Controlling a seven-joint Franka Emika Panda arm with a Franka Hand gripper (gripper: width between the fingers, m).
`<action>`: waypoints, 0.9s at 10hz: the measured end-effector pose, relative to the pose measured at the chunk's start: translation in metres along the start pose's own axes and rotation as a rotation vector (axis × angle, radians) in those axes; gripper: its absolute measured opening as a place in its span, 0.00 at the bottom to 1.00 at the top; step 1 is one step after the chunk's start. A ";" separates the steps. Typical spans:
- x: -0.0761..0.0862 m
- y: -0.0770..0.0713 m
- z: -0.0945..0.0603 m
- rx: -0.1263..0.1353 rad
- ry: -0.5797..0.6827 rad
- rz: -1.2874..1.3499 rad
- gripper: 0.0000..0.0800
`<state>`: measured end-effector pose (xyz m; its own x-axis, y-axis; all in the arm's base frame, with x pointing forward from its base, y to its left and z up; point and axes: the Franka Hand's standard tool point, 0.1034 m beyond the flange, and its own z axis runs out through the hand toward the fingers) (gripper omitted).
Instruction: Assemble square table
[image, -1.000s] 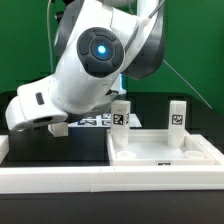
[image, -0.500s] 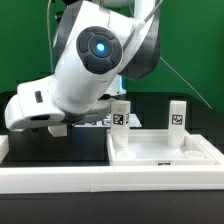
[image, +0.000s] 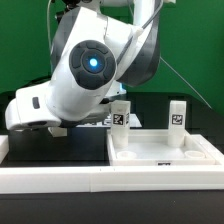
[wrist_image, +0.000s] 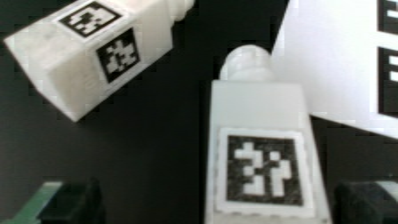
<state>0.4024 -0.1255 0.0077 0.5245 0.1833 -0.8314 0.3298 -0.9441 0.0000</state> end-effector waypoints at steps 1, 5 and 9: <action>0.001 -0.002 0.000 -0.001 0.000 -0.002 0.81; 0.001 0.000 -0.001 0.013 0.007 0.008 0.81; 0.002 0.001 -0.005 0.009 0.014 0.009 0.36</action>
Offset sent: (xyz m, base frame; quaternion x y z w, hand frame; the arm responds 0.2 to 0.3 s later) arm 0.0037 0.0054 0.0010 0.0541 -0.0033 0.0101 0.9985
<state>0.4076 -0.1249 0.0085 0.5384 0.1790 -0.8235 0.3179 -0.9481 0.0018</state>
